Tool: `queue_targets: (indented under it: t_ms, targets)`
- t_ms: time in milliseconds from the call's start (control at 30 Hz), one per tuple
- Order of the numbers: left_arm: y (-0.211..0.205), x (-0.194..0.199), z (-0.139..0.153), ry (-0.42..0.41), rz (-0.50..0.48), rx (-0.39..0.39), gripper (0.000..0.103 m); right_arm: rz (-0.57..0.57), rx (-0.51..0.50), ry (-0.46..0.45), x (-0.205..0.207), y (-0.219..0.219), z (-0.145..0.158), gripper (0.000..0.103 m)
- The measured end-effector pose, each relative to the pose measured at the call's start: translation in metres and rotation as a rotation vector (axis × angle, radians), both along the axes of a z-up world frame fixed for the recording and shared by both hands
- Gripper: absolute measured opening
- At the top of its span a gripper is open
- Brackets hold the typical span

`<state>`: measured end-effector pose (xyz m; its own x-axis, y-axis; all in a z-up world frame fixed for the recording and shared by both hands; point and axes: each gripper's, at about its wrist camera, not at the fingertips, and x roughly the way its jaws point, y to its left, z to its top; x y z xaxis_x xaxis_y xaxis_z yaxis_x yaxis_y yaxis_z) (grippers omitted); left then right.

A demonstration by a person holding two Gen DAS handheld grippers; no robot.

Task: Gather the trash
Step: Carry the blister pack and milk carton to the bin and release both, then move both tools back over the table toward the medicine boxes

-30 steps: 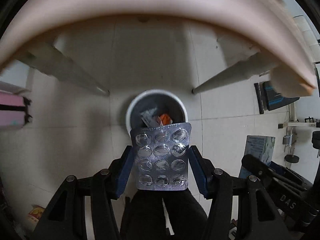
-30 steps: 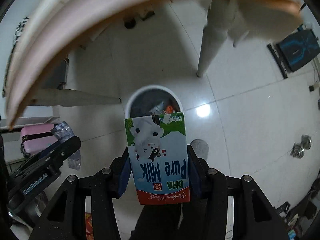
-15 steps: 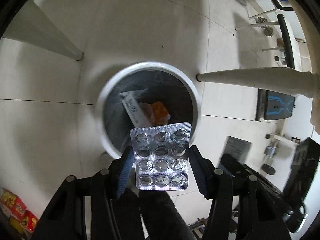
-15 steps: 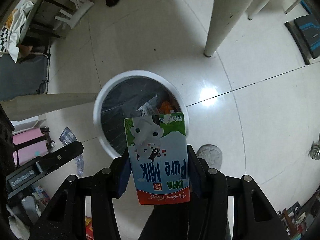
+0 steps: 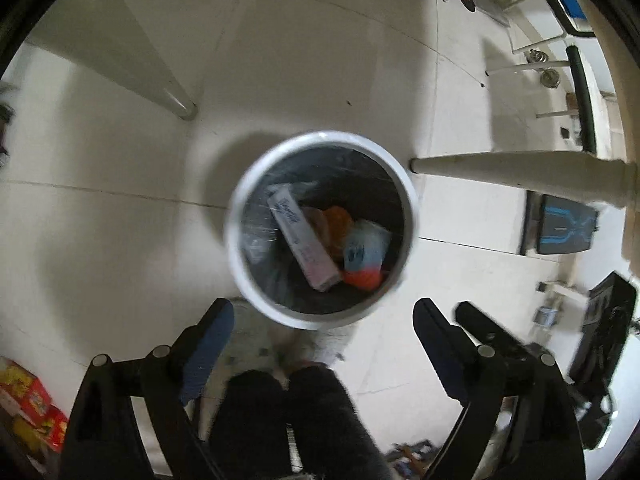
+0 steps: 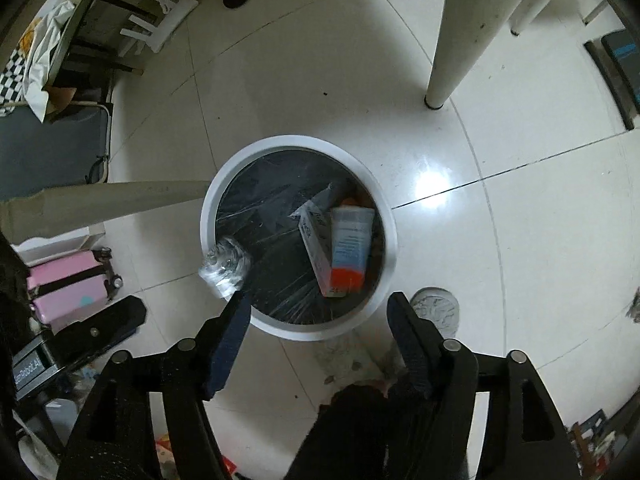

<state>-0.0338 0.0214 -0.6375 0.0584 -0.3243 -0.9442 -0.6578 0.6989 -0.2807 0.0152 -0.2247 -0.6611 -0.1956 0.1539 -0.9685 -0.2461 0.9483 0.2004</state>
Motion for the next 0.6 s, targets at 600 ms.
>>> queue_targets:
  t_ms: [600]
  targets:
    - [-0.031, -0.056, 0.151, 0.029, -0.135, 0.301, 0.091, 0.123, -0.111, -0.126, -0.051, 0.001, 0.166, 0.098]
